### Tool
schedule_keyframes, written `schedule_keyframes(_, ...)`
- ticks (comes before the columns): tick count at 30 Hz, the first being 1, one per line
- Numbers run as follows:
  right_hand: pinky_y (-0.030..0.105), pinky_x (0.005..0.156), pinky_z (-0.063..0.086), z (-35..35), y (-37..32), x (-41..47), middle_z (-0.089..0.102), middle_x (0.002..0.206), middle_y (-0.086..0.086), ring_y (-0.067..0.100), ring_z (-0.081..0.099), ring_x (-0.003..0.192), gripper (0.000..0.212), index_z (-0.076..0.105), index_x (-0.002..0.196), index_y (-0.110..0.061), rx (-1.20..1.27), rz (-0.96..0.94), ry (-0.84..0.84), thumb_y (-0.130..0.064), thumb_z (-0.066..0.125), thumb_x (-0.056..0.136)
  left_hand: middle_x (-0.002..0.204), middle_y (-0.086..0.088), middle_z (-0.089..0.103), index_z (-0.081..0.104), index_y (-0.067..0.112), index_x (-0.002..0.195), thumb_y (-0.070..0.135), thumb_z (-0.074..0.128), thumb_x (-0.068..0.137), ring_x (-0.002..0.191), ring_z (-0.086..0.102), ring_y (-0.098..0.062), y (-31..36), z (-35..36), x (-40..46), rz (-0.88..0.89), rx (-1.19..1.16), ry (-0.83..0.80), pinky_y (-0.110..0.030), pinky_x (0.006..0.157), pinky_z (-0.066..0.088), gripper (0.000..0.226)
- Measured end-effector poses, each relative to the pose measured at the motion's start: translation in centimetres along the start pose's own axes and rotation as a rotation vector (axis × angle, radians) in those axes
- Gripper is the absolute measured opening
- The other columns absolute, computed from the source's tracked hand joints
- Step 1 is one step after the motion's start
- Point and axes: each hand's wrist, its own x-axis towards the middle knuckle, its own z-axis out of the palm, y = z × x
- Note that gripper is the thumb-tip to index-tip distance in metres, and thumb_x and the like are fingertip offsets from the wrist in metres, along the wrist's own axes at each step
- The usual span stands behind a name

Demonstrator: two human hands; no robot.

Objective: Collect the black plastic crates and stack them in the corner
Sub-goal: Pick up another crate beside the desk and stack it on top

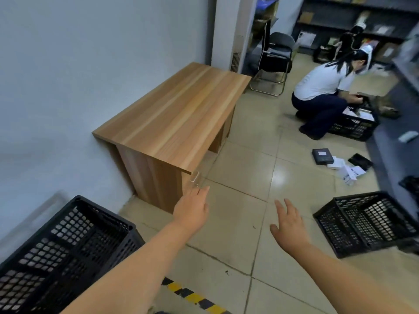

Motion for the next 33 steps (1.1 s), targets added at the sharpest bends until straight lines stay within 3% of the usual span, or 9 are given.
schedule_keyframes(7, 0.036, 0.112, 0.023, -1.4, 13.1, -5.7, 0.007, 0.157, 0.013, 0.029, 0.018, 0.141, 0.072, 0.009, 0.15, -0.016, 0.017, 0.262, 0.05, -0.032, 0.048, 0.091, 0.135, -0.006, 0.049, 0.032, 0.018, 0.145, 0.023, 0.045, 0.093, 0.122, 0.046, -0.023, 11.9, 5.2, 0.7, 0.204, 0.016, -0.097, -0.033, 0.096, 0.038, 0.053)
schedule_keyframes(15, 0.038, 0.112, 0.028, -2.3, 21.9, -8.5, 0.009, 0.158, 0.011, 0.03, 0.022, 0.14, 0.074, 0.011, 0.15, -0.017, 0.113, 0.502, 0.072, -0.031, 0.051, 0.089, 0.141, -0.007, 0.042, 0.028, 0.015, 0.146, 0.017, 0.047, 0.09, 0.129, 0.041, -0.023, 21.5, 9.7, 4.2, 0.361, 0.012, -0.22, -0.031, 0.102, 0.035, 0.059)
schedule_keyframes(33, 0.042, 0.115, 0.021, -5.0, 38.0, 2.1, 0.012, 0.157, 0.009, 0.029, 0.015, 0.143, 0.073, 0.013, 0.149, -0.019, 0.295, 0.862, 0.117, -0.027, 0.053, 0.089, 0.144, -0.006, 0.035, 0.027, 0.015, 0.146, 0.022, 0.046, 0.089, 0.13, 0.039, -0.022, 39.3, 21.6, 23.6, 0.529, -0.052, -0.463, -0.033, 0.102, 0.038, 0.061)
